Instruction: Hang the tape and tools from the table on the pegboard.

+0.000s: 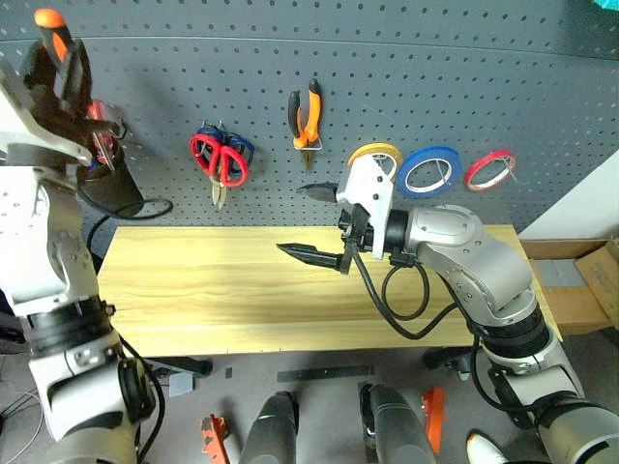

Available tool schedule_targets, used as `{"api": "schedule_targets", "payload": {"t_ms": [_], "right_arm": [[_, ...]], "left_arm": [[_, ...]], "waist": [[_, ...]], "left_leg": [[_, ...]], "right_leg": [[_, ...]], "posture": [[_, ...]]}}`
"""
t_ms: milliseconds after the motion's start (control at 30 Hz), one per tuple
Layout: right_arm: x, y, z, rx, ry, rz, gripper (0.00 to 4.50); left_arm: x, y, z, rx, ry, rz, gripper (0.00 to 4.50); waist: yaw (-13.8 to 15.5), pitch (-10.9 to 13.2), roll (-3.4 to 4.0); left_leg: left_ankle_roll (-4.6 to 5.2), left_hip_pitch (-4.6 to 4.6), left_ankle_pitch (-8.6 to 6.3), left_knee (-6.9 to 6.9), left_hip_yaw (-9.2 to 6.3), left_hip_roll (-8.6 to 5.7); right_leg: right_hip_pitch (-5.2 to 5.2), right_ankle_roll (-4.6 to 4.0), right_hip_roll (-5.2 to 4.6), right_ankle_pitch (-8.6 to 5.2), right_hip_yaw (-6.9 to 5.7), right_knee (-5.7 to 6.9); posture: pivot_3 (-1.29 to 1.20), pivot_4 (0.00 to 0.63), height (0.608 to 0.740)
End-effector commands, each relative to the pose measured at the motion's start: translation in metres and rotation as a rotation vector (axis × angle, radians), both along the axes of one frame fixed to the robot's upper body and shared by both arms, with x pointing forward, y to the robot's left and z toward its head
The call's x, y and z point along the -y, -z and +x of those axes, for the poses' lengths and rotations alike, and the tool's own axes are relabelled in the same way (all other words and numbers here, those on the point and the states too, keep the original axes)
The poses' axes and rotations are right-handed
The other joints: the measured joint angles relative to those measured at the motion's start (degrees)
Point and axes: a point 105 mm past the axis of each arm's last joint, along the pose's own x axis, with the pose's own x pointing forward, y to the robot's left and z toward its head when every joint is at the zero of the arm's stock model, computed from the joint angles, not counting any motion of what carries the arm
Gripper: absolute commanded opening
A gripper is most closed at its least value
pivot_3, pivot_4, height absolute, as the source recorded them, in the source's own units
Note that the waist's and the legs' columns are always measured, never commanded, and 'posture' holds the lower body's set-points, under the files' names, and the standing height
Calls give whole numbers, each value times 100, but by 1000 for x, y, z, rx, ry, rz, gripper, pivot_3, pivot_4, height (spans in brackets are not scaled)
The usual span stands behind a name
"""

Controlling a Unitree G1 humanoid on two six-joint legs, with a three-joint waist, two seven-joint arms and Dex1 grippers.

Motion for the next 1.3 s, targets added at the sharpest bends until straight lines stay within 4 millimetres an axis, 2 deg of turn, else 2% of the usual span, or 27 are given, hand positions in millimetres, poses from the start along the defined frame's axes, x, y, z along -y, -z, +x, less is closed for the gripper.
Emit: {"api": "schedule_targets", "payload": {"t_ms": [33, 233, 467, 767, 933, 1133, 1300], "right_arm": [[1, -8, -2, 58, 6, 21, 4500], [2, -6, 0, 71, 26, 14, 4500], [4, -6, 0, 77, 34, 5, 4500], [2, -3, -2, 68, 15, 0, 4500], [-2, -3, -3, 63, 1, 7, 4500], [-6, -3, -4, 60, -12, 13, 4500], [-6, -3, -6, 58, -13, 17, 4500]], "left_arm": [[-6, -21, -4, 84, 1, 12, 1031], [-17, -18, 0, 93, -29, -26, 1031], [-31, -28, -19, 141, -61, -75, 1031], [-48, -32, -41, 148, -159, -37, 1031], [-45, -15, -30, 96, -194, 51, 1031], [-42, 3, -3, 69, -176, 31, 1031], [-43, 7, 3, 79, -176, 12, 1031]], "waist": [[-6, -5, -1], [-72, -22, -3], [-184, -43, -4], [-229, -106, -6], [-220, -184, -3], [-136, -202, -3], [-139, -203, -5]], "left_leg": [[0, 0, 0, 1, 1, 0], [-1, -1, 0, 1, 2, 0], [-2, 0, 1, 5, 3, 0], [-3, 3, 2, 7, 2, 1], [-3, 6, 2, 7, 2, 0], [8, 43, -3, 6, 1, 0], [9, 47, -3, 8, 0, 0]], "right_leg": [[0, 0, 0, 0, 1, 1], [-3, 0, -1, 0, 2, 2], [-6, -1, -1, 1, 5, 13], [-9, -1, -1, 1, 6, 25], [-6, -1, -1, 1, 7, 25], [27, -3, 1, 2, 5, 29], [31, -5, 2, 4, 7, 32]], "posture": [[-32, 139, 740], [-52, 140, 740], [-54, 139, 740], [-25, 139, 740], [-14, 140, 740], [-19, 144, 740], [-31, 149, 740]]}}
